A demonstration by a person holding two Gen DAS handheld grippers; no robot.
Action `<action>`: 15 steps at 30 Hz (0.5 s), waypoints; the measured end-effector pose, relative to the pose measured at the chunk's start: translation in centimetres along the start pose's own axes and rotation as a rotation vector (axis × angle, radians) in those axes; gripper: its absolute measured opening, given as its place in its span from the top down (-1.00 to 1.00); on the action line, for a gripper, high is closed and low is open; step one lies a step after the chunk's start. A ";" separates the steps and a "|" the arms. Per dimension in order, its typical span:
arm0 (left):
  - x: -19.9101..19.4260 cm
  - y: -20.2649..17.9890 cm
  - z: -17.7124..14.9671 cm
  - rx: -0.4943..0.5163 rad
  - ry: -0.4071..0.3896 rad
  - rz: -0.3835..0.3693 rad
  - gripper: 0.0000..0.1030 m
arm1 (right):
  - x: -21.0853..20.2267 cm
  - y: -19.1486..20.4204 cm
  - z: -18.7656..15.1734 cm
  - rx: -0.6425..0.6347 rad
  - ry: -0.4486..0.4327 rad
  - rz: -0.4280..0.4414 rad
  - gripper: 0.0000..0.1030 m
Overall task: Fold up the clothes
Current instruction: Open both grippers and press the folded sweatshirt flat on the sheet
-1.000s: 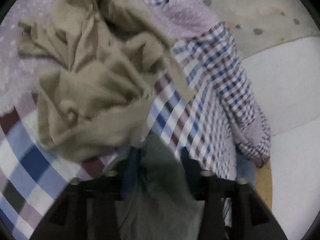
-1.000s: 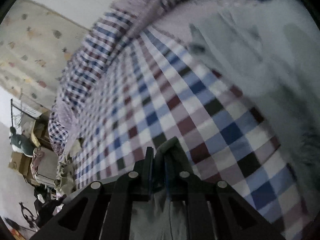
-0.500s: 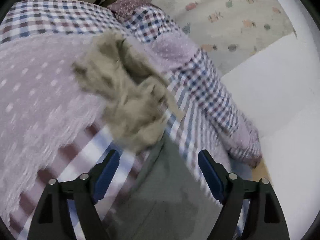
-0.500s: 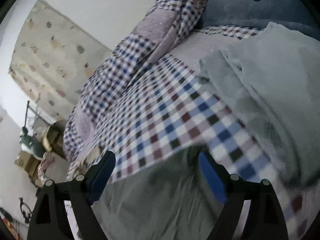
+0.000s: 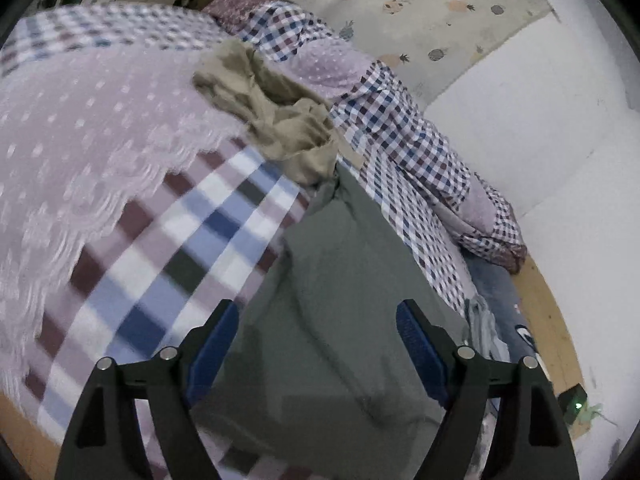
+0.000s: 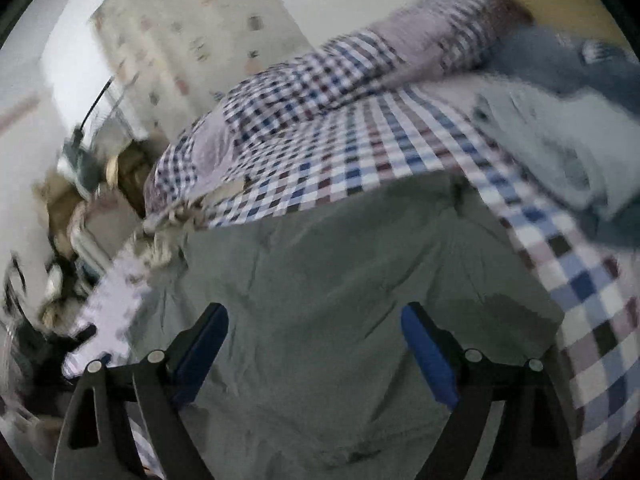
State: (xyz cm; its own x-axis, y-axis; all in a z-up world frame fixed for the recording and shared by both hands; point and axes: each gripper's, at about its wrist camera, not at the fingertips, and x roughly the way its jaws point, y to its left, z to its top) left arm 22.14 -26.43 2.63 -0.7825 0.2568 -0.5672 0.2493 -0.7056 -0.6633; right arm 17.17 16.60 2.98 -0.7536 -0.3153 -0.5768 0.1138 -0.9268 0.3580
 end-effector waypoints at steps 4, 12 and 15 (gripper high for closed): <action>-0.4 1.3 -1.0 0.012 0.032 0.036 -0.64 | -0.1 2.8 -1.7 -0.100 0.002 -0.007 -0.77; -1.1 5.7 -2.1 -0.098 0.069 -0.011 -0.64 | 1.3 6.3 -2.8 -0.186 0.006 -0.002 -0.77; -0.9 5.9 -2.2 -0.102 0.065 -0.038 -0.64 | 1.8 7.4 -2.8 -0.197 0.008 0.018 -0.77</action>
State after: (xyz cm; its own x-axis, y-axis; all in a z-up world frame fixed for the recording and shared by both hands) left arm 25.58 -29.38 -1.82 -0.7544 0.3270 -0.5691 0.2793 -0.6248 -0.7291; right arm 18.48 8.53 2.50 -0.7455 -0.3329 -0.5774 0.2519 -0.9428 0.2183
